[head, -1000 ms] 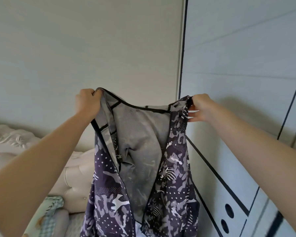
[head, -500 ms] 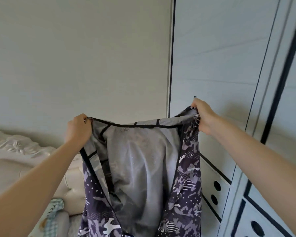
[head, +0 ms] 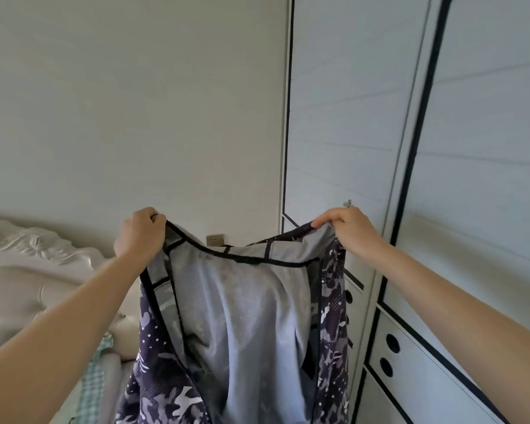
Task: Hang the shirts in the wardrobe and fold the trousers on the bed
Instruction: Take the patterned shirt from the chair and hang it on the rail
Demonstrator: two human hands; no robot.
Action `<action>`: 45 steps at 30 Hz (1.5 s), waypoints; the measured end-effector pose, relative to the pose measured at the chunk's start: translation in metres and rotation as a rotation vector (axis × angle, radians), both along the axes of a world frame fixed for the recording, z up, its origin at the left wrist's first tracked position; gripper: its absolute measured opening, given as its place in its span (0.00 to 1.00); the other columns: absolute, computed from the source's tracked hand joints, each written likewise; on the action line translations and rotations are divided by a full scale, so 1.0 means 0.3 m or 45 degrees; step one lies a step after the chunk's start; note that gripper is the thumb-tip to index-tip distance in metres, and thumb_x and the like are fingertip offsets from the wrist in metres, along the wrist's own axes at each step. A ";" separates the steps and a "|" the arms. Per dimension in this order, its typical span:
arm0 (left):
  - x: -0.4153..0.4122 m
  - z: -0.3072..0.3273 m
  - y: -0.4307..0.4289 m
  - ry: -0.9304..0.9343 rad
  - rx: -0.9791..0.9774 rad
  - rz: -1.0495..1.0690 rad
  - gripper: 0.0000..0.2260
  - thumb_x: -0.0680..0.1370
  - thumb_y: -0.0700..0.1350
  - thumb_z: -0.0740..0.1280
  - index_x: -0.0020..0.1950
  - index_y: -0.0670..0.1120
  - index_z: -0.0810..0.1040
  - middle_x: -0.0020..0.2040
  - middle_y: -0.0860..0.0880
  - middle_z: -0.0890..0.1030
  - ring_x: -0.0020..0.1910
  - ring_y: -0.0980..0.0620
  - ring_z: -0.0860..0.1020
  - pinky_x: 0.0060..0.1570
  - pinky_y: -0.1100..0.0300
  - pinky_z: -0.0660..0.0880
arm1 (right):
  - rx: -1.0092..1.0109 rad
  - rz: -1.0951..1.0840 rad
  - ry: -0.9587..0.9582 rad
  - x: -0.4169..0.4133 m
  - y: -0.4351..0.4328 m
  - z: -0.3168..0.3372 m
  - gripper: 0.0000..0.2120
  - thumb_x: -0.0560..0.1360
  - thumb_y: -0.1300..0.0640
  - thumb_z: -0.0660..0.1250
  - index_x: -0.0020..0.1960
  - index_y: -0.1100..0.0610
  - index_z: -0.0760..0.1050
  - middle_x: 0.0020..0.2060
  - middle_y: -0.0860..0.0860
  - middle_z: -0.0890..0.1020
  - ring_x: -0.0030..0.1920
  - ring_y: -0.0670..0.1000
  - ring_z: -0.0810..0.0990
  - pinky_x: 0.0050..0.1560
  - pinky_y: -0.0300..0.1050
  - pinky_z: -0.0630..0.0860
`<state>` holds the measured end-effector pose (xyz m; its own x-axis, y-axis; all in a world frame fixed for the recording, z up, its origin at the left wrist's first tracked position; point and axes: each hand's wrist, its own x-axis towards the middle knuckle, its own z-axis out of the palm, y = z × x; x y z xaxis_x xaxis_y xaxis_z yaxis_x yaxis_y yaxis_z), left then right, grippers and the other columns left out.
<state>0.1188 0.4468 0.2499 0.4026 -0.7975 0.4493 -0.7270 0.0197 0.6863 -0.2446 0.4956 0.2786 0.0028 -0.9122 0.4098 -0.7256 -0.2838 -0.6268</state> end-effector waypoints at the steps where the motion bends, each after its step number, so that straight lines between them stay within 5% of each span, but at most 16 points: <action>1: -0.012 -0.003 0.033 0.002 -0.003 -0.003 0.11 0.77 0.44 0.56 0.40 0.42 0.74 0.36 0.42 0.77 0.36 0.39 0.75 0.36 0.55 0.68 | 0.043 0.000 0.017 -0.009 0.033 -0.007 0.20 0.78 0.66 0.54 0.49 0.48 0.81 0.56 0.50 0.82 0.56 0.49 0.78 0.55 0.38 0.74; 3: -0.041 -0.008 0.106 0.019 -0.015 -0.015 0.11 0.77 0.43 0.57 0.35 0.43 0.68 0.32 0.43 0.72 0.32 0.43 0.69 0.35 0.55 0.65 | 0.178 0.044 0.135 -0.027 0.111 -0.031 0.13 0.75 0.53 0.62 0.57 0.50 0.79 0.57 0.50 0.80 0.58 0.49 0.74 0.63 0.44 0.71; 5: -0.075 -0.012 0.186 0.050 -0.042 -0.017 0.12 0.77 0.43 0.57 0.34 0.45 0.64 0.31 0.45 0.69 0.31 0.45 0.66 0.35 0.55 0.63 | 0.289 0.025 0.498 -0.054 0.210 -0.061 0.20 0.68 0.38 0.64 0.55 0.48 0.76 0.54 0.53 0.75 0.60 0.54 0.68 0.65 0.54 0.69; 9: -0.163 -0.023 0.377 0.156 -0.077 0.033 0.12 0.76 0.44 0.56 0.33 0.45 0.63 0.30 0.46 0.66 0.31 0.45 0.64 0.35 0.56 0.62 | 0.222 -0.084 1.096 -0.126 0.421 -0.132 0.29 0.72 0.37 0.67 0.65 0.55 0.71 0.68 0.60 0.63 0.69 0.61 0.61 0.61 0.55 0.69; 14: -0.314 -0.050 0.610 0.072 -0.049 0.044 0.11 0.77 0.44 0.57 0.34 0.44 0.65 0.29 0.46 0.68 0.29 0.45 0.65 0.31 0.58 0.61 | 0.011 -0.138 0.896 -0.217 0.632 -0.189 0.12 0.79 0.50 0.61 0.53 0.57 0.77 0.60 0.57 0.65 0.61 0.60 0.64 0.48 0.48 0.73; 18: -0.441 -0.061 0.727 0.067 -0.014 -0.040 0.11 0.77 0.44 0.57 0.35 0.43 0.68 0.30 0.46 0.69 0.29 0.45 0.66 0.31 0.57 0.61 | -0.107 -0.173 0.724 -0.301 0.739 -0.202 0.12 0.79 0.55 0.60 0.51 0.59 0.80 0.63 0.57 0.67 0.62 0.61 0.66 0.54 0.53 0.74; 20: -0.504 -0.064 0.761 0.078 0.019 -0.088 0.11 0.76 0.44 0.58 0.34 0.44 0.67 0.30 0.46 0.67 0.30 0.45 0.65 0.33 0.57 0.61 | -0.080 -0.165 0.505 -0.325 0.782 -0.200 0.13 0.79 0.57 0.59 0.42 0.61 0.77 0.51 0.57 0.75 0.52 0.60 0.73 0.46 0.50 0.72; 22: -0.572 -0.066 0.784 0.097 0.039 -0.180 0.11 0.76 0.42 0.58 0.33 0.46 0.63 0.29 0.46 0.64 0.30 0.47 0.62 0.33 0.57 0.58 | 0.028 -0.207 0.203 -0.344 0.819 -0.201 0.17 0.79 0.58 0.57 0.32 0.60 0.66 0.32 0.55 0.73 0.34 0.57 0.71 0.32 0.46 0.64; 25: -0.657 -0.089 0.796 0.204 0.067 -0.349 0.15 0.76 0.40 0.59 0.30 0.47 0.60 0.25 0.51 0.60 0.27 0.50 0.58 0.30 0.59 0.54 | 0.055 -0.281 0.024 -0.373 0.879 -0.212 0.20 0.80 0.54 0.57 0.31 0.57 0.62 0.25 0.53 0.73 0.28 0.54 0.70 0.28 0.45 0.61; 28: -0.731 -0.130 0.791 0.236 0.101 -0.506 0.14 0.73 0.42 0.62 0.30 0.43 0.64 0.24 0.51 0.62 0.27 0.49 0.61 0.29 0.61 0.57 | 0.043 -0.345 0.018 -0.390 0.953 -0.217 0.19 0.79 0.56 0.59 0.31 0.56 0.61 0.21 0.48 0.69 0.23 0.47 0.65 0.22 0.36 0.60; 31: -0.835 -0.170 0.811 0.224 0.154 -0.688 0.11 0.75 0.42 0.63 0.36 0.37 0.74 0.31 0.45 0.70 0.31 0.49 0.68 0.33 0.59 0.64 | 0.048 -0.431 0.068 -0.415 1.013 -0.227 0.18 0.79 0.55 0.60 0.31 0.57 0.64 0.23 0.50 0.68 0.24 0.48 0.65 0.23 0.37 0.58; 36: -1.009 -0.212 0.896 0.144 0.267 -0.985 0.09 0.76 0.42 0.63 0.38 0.42 0.80 0.38 0.39 0.79 0.36 0.47 0.73 0.37 0.57 0.70 | 0.118 -0.565 0.112 -0.490 1.134 -0.287 0.15 0.76 0.55 0.60 0.32 0.59 0.67 0.25 0.54 0.69 0.27 0.51 0.65 0.28 0.46 0.62; 45: -1.226 -0.278 1.117 -0.127 0.438 -1.377 0.08 0.75 0.43 0.66 0.38 0.45 0.82 0.37 0.44 0.81 0.37 0.47 0.76 0.38 0.57 0.73 | 0.163 -0.717 0.334 -0.534 1.504 -0.324 0.12 0.79 0.54 0.62 0.40 0.59 0.76 0.30 0.54 0.77 0.30 0.53 0.74 0.31 0.50 0.71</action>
